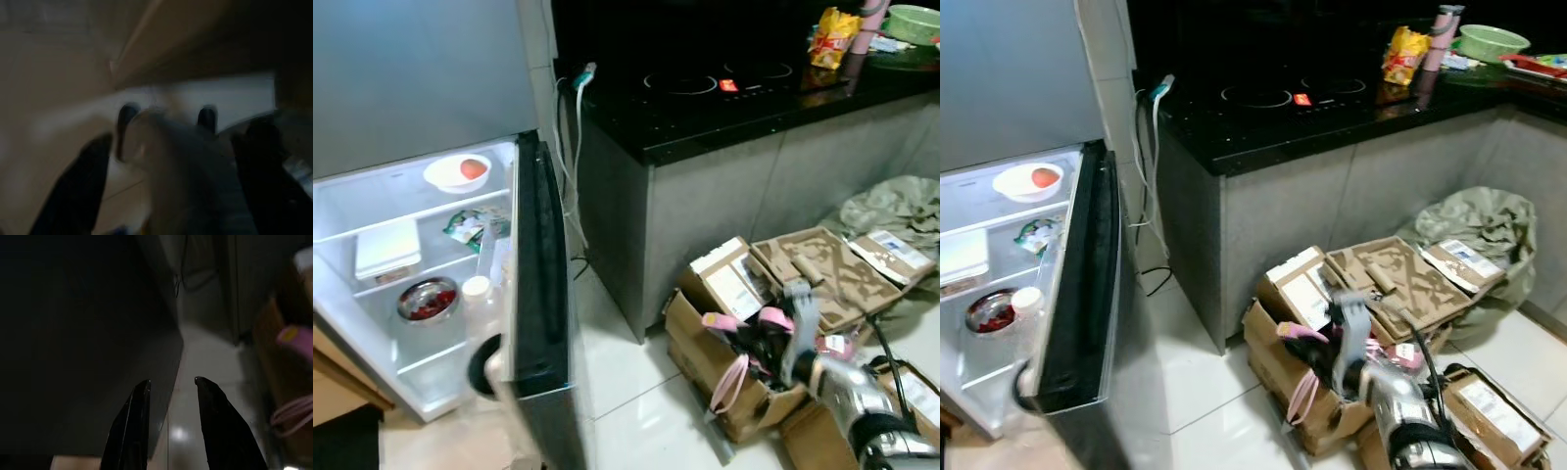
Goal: Restocking fridge
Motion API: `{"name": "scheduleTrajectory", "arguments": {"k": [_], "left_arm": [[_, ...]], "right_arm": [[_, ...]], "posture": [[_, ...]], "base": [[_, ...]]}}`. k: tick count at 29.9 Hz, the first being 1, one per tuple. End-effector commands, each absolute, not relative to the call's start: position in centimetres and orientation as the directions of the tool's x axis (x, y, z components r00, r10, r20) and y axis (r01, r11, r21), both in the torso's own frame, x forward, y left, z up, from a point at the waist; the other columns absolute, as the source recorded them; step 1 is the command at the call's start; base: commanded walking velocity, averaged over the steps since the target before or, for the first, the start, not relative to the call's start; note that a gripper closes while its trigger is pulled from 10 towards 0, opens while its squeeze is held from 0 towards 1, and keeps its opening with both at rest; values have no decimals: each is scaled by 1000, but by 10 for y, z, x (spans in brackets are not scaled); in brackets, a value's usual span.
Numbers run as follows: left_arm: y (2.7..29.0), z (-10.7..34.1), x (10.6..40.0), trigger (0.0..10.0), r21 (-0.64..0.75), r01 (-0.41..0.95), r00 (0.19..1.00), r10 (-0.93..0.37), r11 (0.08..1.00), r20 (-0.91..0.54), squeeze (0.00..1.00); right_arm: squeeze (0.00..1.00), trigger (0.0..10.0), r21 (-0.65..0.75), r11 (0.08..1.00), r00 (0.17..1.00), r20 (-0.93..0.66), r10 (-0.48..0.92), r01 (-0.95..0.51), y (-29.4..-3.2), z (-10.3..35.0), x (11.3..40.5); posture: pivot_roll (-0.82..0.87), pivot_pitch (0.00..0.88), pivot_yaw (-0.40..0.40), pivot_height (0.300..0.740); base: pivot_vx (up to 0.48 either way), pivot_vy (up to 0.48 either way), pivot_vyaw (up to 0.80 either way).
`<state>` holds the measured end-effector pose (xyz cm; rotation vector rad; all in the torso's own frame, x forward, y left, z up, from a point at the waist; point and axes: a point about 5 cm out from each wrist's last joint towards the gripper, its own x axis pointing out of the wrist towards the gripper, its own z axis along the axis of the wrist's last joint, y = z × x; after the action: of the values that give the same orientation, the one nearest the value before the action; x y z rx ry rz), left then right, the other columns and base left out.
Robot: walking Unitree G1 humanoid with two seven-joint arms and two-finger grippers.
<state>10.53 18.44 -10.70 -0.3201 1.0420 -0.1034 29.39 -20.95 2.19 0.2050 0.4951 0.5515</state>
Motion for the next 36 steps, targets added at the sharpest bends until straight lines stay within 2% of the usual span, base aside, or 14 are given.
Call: {"name": "scheduleTrajectory", "arguments": {"k": [1, 10, 18, 25, 36], "left_arm": [[178, -110, 98, 10000, -318, -49, 465, -260, 947, -846, 0], [178, -110, 96, 10000, -319, -49, 460, -262, 947, -848, 0], [175, -110, 97, 10000, -322, -40, 459, -268, 946, -847, 0], [173, -111, 97, 10000, -323, -34, 458, -272, 946, -846, 0], [172, -111, 96, 10000, -324, -28, 454, -277, 946, -847, 0]], "right_arm": [[0, 10000, 306, 847, 732, -428, 530, -435, -209, 17, 291], [0, 10000, 321, 913, 645, -648, 406, -252, -225, -37, 232], [0, 10000, 302, 933, 595, -720, 357, -195, -229, -53, 208], [0, 10000, 266, 961, 539, -799, 266, -80, -236, -69, 180], [0, 10000, 255, 967, 494, -839, 228, -13, -236, -81, 157]], "posture": [[-78, 0, -27, 740], [-87, 0, -19, 740], [-90, 0, -20, 740], [-91, 0, -25, 740], [-91, 0, -24, 740]], "base": [[0, 0, 788], [0, 0, 781], [0, 0, 781], [0, 0, 782], [0, 0, 781]]}}
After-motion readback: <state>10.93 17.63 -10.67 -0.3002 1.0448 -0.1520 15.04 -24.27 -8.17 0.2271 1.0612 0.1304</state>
